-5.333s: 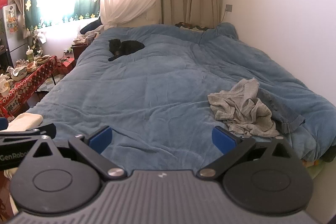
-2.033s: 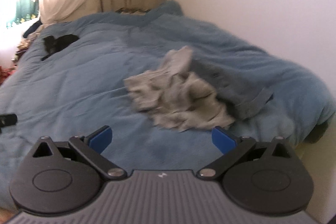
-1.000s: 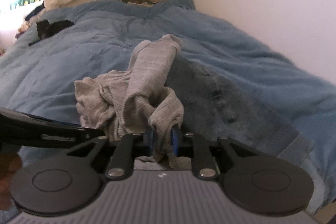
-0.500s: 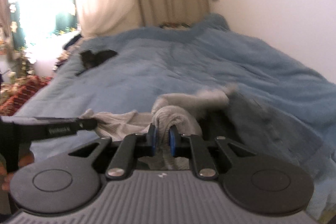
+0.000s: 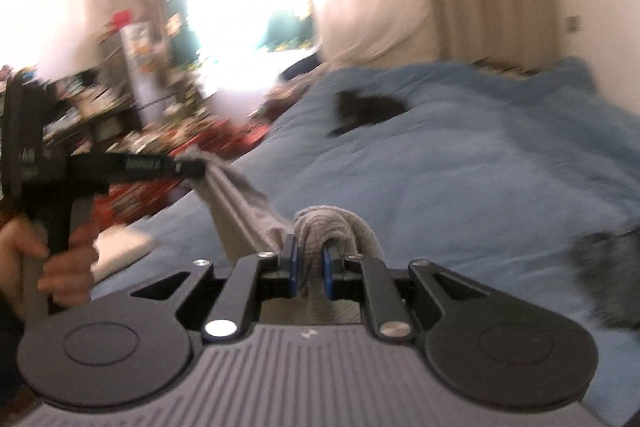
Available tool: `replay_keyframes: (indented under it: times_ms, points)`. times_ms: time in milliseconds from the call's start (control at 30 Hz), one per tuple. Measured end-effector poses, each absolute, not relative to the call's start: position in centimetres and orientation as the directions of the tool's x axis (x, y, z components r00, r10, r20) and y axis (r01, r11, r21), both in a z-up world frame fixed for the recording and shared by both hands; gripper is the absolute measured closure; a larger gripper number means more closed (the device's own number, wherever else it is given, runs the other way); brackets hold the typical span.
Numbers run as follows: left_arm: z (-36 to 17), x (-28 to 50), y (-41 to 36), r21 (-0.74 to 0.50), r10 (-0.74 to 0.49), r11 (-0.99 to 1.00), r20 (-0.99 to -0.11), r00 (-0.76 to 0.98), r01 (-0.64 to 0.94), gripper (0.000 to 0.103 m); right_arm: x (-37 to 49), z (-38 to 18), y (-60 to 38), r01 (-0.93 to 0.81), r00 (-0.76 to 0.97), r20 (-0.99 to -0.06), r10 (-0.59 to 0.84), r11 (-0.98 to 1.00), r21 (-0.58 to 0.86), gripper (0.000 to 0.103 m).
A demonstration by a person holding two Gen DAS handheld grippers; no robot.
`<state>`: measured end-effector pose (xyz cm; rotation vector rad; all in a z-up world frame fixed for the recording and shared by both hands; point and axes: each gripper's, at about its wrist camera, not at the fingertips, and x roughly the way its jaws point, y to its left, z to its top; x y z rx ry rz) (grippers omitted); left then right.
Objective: Fold clothes
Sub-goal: 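Lift the grey sweater with both grippers and pull it off the jeans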
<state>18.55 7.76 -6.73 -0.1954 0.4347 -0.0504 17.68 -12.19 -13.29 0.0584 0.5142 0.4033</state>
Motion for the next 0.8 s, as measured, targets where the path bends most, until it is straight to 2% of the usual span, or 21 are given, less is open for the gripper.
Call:
replay_keyframes:
  times_ms: [167, 200, 233, 300, 367, 500, 600, 800]
  points:
    - [-11.5, 16.3, 13.6, -0.197, -0.005, 0.973, -0.541, 0.841, -0.121, 0.095, 17.2, -18.3, -4.0, -0.425, 0.683, -0.570, 0.457, 0.883, 0.197, 0.086]
    - [-12.5, 16.0, 14.5, -0.198, 0.004, 0.970, -0.565, 0.825, -0.140, 0.095, 16.9, -19.0, -2.6, -0.432, 0.666, -0.587, 0.460, 0.880, 0.199, 0.083]
    - [-13.5, 15.6, 15.3, -0.199, 0.013, 0.967, -0.586, 0.810, -0.159, 0.095, 16.9, -19.5, -1.7, -0.440, 0.646, -0.602, 0.469, 0.874, 0.209, 0.076]
    - [-15.0, 15.2, 16.4, -0.203, 0.021, 0.962, -0.614, 0.789, -0.184, 0.095, 16.8, -20.4, -0.7, -0.451, 0.610, -0.630, 0.481, 0.864, 0.223, 0.068]
    - [-16.3, 14.7, 17.6, -0.225, 0.009, 0.954, -0.637, 0.771, -0.198, 0.095, 17.1, -20.8, -0.3, -0.457, 0.591, -0.648, 0.480, 0.862, 0.221, 0.067]
    - [-17.5, 13.7, 18.2, -0.219, 0.008, 0.956, -0.651, 0.759, -0.197, 0.094, 18.0, -20.2, -2.1, -0.446, 0.589, -0.641, 0.491, 0.860, 0.249, 0.056]
    - [-17.5, 13.3, 17.4, -0.174, 0.025, 0.969, -0.642, 0.766, -0.177, 0.094, 18.6, -19.7, -3.7, -0.431, 0.616, -0.638, 0.463, 0.875, 0.220, 0.055]
    - [-17.2, 13.4, 17.4, -0.200, 0.011, 0.963, -0.645, 0.764, -0.183, 0.092, 18.9, -20.9, -6.6, -0.425, 0.655, -0.655, 0.377, 0.900, 0.094, 0.055]
